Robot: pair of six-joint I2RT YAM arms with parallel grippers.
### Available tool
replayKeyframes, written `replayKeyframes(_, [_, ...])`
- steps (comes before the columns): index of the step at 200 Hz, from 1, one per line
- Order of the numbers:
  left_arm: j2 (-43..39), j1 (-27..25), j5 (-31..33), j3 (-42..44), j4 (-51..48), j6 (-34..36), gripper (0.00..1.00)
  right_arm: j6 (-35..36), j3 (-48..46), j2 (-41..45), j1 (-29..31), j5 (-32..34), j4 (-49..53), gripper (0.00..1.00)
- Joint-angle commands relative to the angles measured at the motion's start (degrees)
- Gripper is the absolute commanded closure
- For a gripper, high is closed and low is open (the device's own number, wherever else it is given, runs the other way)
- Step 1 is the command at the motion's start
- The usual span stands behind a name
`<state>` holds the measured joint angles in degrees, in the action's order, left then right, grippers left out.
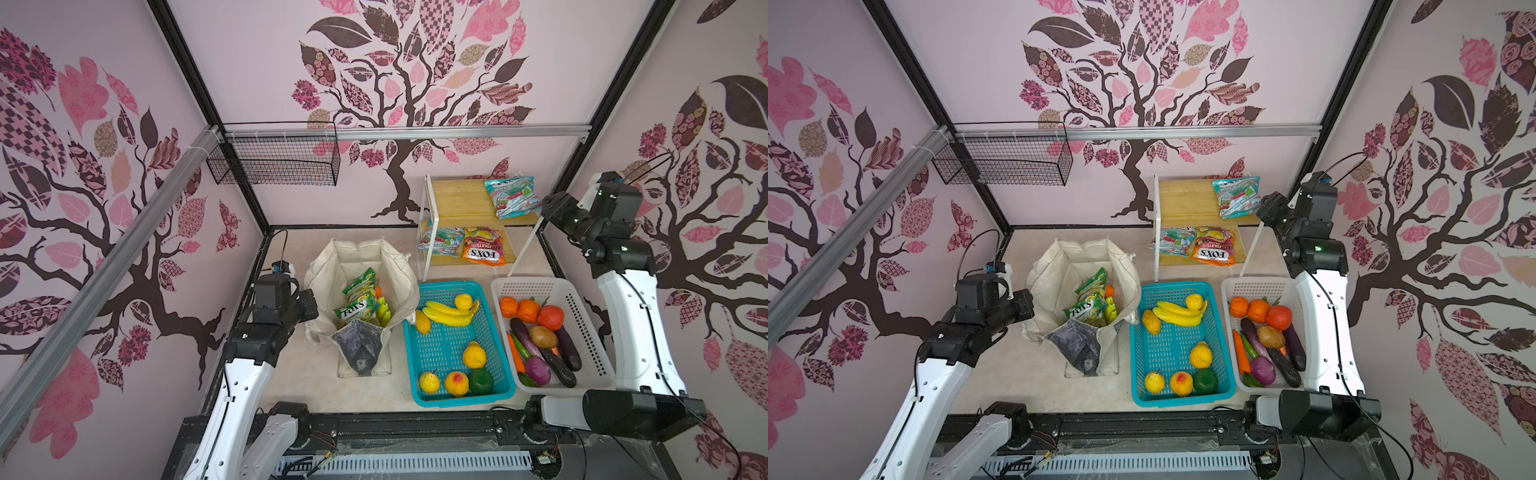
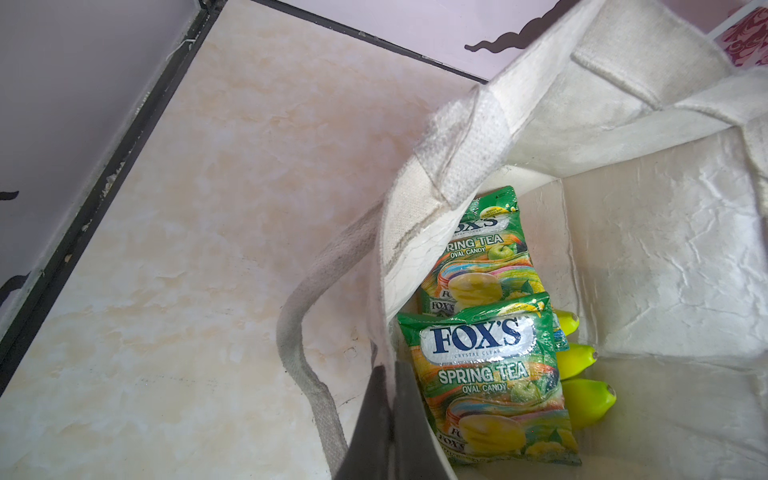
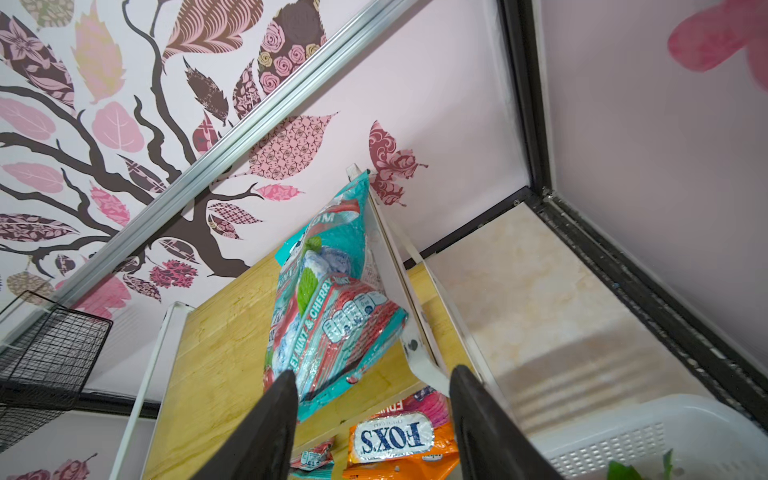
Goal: Place the food into the grocery bag and tie it
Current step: 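Move the right gripper to the shelf and grasp the teal Mint Blossom packet, then lift the teal Mint Blossom packet off the shelf with the right gripper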
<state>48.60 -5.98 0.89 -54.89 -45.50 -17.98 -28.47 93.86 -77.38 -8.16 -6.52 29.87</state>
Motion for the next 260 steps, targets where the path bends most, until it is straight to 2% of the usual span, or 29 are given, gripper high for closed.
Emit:
replayKeyframes(1, [-0.6,0.2,-0.4,1.3,1.0,0.5,1.00,-1.4,0.2,-2.3,-0.5,-3.1,-2.6,0.42])
replayKeyframes(63, [-0.6,0.2,-0.7,1.3,1.2,0.5,1.00,-2.5,-2.0,-3.5,-0.6,-4.0,-5.8,0.49])
replayKeyframes(95, [-0.6,0.1,-0.6,1.2,1.2,0.5,1.00,-3.1,-3.8,-3.3,-0.7,-4.0,-8.7,0.58])
replayKeyframes(138, [-0.3,0.1,-0.6,1.2,0.9,0.6,1.00,-3.5,-5.9,-3.4,-0.7,-4.4,-10.5,0.61])
replayKeyframes(157, [-0.6,0.2,-0.4,1.4,1.1,0.5,1.00,-3.9,-6.1,-3.7,-0.8,-5.4,-10.7,0.73])
replayKeyframes(171, [-0.6,0.1,-0.5,1.3,1.2,0.5,1.00,-4.0,-6.2,-3.5,-0.8,-5.6,-10.7,0.87])
replayKeyframes(188, [-0.5,0.2,-0.6,1.2,1.2,0.5,1.00,-4.1,-7.0,-2.5,-0.8,-5.1,-11.3,0.90])
replayKeyframes(206, [-0.5,0.1,-0.6,1.3,1.1,0.6,1.00,-3.9,-7.0,-1.5,-0.8,-4.4,-11.2,1.00])
replayKeyframes(260, [-0.7,0.2,-0.6,1.3,1.1,0.5,1.00,-5.5,-5.6,1.5,-0.8,-7.4,-11.5,1.00])
